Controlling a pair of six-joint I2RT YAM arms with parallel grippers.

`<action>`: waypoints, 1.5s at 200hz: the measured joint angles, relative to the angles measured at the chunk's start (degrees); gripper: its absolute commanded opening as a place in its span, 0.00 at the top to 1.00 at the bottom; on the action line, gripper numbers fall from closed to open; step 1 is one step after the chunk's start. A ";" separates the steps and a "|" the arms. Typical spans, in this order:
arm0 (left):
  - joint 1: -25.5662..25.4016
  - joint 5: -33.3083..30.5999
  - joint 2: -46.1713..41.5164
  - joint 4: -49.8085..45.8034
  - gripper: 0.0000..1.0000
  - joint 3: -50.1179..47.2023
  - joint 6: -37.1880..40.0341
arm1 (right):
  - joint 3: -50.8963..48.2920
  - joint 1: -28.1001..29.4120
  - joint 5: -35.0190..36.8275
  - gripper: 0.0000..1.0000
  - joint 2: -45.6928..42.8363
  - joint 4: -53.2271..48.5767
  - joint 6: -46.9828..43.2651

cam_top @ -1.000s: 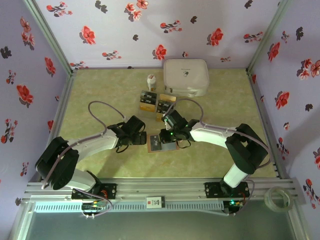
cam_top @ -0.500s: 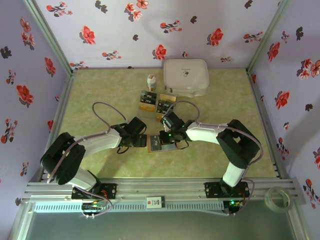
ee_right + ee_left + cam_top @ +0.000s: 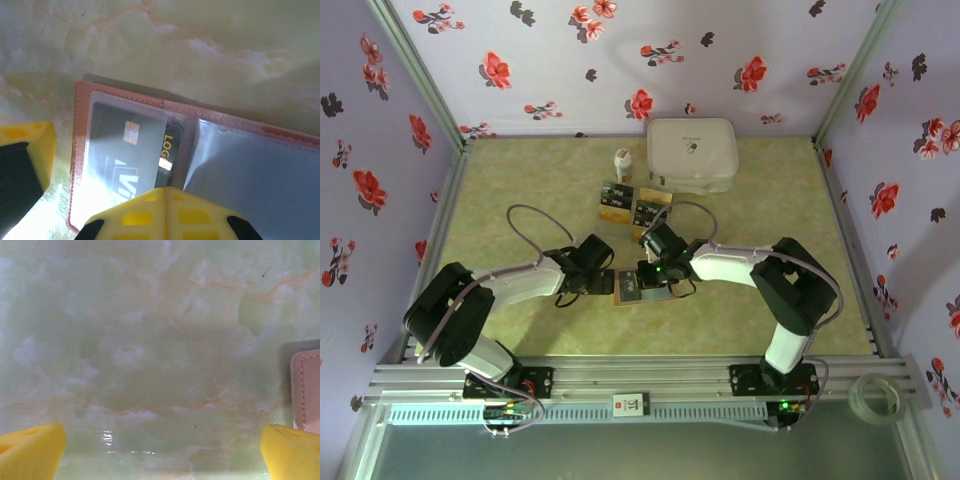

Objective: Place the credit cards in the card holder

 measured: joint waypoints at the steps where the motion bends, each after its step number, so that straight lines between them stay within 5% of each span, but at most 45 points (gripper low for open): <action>1: 0.00 0.00 0.00 0.00 0.00 0.00 0.00 | 0.00 0.00 -0.02 0.92 -0.11 -0.04 0.00; 109: -3.13 0.50 -1.55 -1.60 0.00 5.51 -0.04 | -3.98 -9.79 -1.64 0.90 -9.97 -2.47 -1.55; 300: -6.25 0.55 1.95 -0.46 0.00 5.25 -1.79 | -4.96 -9.92 -5.42 0.92 -5.86 1.16 -1.60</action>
